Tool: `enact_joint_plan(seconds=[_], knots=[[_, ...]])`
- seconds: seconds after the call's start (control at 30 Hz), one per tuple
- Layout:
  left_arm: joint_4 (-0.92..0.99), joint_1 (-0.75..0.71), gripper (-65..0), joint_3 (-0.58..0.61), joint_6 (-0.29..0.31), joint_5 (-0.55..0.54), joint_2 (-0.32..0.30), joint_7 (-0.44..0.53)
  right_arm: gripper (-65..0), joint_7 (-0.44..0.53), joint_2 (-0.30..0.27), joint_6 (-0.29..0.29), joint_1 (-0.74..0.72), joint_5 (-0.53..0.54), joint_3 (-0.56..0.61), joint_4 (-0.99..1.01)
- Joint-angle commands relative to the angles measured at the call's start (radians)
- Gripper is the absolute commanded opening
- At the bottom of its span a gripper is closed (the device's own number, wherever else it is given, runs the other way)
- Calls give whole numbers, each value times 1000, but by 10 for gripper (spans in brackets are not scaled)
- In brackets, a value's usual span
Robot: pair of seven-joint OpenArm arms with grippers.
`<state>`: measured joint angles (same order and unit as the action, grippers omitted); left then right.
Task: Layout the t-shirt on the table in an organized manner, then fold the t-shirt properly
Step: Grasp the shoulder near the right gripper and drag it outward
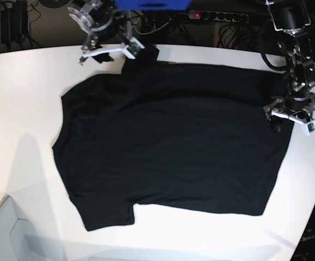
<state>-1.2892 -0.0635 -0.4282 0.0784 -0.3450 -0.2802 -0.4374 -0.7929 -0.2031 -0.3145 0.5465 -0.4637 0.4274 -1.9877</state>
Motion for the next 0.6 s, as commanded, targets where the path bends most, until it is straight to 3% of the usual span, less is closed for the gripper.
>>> enact_joint_plan(seconds=[0.0,0.27,0.57], knots=[[-20,14,-65,-5,-1,-2,-15,22,-277,23,-2,1,-3,-2,-20,-15],[-23,14,-65,-5,-1,-2,-9,22,-277,40,34,-4,-144,3,-158,18],[-23,8,-65,-5,-1,-2,-9,22,-277,46,32,-4,-253,3,-177,210]])
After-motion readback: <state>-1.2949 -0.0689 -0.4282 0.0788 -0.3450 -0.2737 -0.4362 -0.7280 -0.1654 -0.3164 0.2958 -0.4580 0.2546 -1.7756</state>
